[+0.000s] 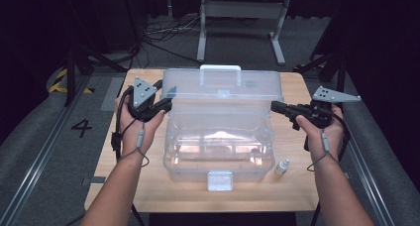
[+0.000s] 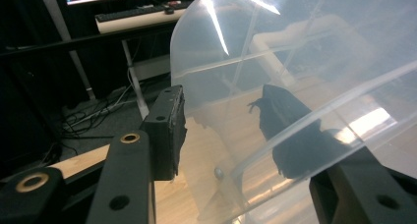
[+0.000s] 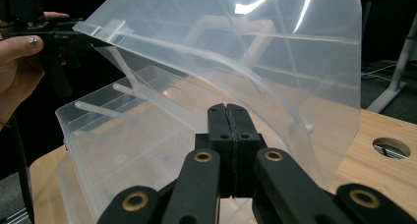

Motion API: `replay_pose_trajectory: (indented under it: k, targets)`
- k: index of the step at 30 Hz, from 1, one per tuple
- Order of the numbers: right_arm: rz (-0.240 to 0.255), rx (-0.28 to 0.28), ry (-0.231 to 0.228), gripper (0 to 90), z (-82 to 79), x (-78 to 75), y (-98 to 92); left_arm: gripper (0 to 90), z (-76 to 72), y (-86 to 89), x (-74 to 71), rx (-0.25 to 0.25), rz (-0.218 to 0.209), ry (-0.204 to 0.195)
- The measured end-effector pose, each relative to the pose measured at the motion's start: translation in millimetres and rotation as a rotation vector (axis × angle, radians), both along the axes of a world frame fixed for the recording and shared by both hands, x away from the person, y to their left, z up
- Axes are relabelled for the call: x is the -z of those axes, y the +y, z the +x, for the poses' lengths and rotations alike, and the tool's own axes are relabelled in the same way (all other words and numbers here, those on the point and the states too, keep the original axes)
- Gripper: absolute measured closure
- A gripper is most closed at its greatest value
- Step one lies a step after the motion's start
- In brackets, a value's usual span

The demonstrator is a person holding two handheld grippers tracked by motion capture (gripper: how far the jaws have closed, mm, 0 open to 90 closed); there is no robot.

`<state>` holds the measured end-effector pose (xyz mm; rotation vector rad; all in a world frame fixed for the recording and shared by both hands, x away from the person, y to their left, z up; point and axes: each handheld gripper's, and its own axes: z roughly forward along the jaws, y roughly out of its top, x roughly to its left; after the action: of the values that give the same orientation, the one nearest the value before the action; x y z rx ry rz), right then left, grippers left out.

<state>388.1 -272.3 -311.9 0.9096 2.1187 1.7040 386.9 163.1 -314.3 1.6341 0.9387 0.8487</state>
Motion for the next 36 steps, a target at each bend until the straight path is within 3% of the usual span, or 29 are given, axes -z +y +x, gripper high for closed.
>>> replay_pose_trajectory:
  k: [3,6,8,14,19,36]
  targets:
    - [0.001,-0.003,0.001,90.0,-2.0,3.6,0.4,55.8,0.4,0.0,1.4,-0.006,-0.013,-0.021]
    - [0.000,-0.004,0.004,90.0,-2.8,6.9,0.4,54.8,-1.5,-2.2,0.7,-0.014,0.004,-0.049]
    - [0.003,-0.005,0.010,90.0,-2.9,8.5,-0.6,52.8,-1.6,-3.3,0.0,-0.017,-0.006,-0.053]
    - [0.009,-0.008,0.006,90.0,-5.8,9.3,-4.0,56.2,-0.7,-3.5,-0.9,-0.033,0.016,-0.061]
    - [0.002,-0.005,0.005,90.0,-8.2,10.6,-5.6,63.3,-1.4,-2.4,-1.7,-0.042,0.000,-0.053]
    - [0.021,0.019,0.026,90.0,-13.8,22.9,-21.6,71.3,6.3,-1.2,-4.9,-0.075,-0.020,-0.018]
